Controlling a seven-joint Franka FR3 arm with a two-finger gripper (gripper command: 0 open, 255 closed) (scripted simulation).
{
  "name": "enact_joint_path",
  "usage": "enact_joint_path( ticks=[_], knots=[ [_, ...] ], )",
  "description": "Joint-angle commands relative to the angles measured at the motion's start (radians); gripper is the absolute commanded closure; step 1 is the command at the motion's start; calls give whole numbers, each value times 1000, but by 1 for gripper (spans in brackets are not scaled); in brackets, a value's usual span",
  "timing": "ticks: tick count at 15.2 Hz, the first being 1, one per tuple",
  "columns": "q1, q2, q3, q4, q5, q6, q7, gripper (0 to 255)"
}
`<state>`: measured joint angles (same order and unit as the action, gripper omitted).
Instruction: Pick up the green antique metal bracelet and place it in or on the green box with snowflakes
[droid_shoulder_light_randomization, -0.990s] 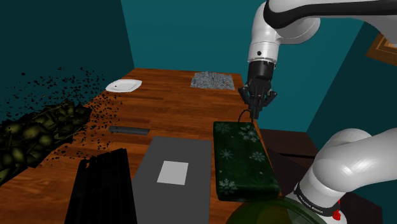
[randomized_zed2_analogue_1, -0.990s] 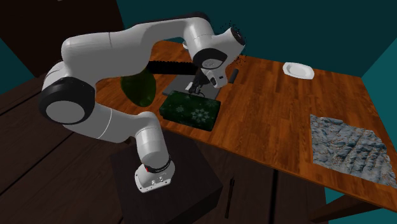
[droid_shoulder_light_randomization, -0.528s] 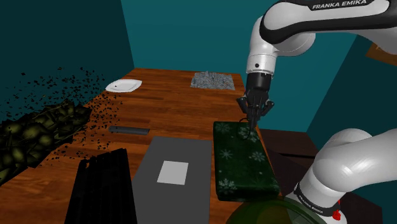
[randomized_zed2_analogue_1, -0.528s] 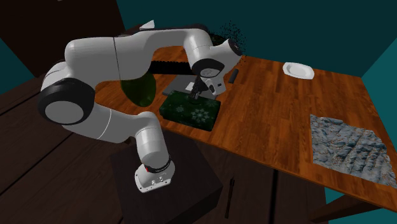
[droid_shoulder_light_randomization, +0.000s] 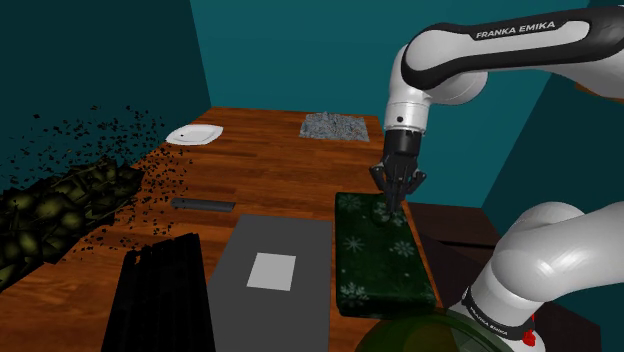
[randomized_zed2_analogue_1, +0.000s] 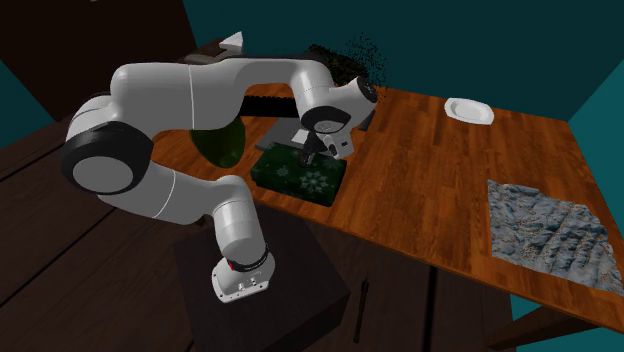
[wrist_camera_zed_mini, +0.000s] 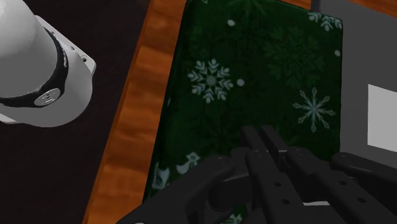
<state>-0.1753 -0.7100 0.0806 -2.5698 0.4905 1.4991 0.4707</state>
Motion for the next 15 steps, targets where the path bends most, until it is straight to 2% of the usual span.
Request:
enact_joint_path(
  ticks=[1, 6, 7, 12, 15],
  knots=[
    [0, 3, 2, -7, -1, 6, -2, 255],
    [-1, 3, 2, -7, -1, 6, -2, 255],
    [0, 3, 3, -7, 0, 7, -2, 0],
    [-1, 3, 2, -7, -1, 6, -2, 0],
    [-16, 42, -35, 102, -37, -72, -1, 0]
  ],
)
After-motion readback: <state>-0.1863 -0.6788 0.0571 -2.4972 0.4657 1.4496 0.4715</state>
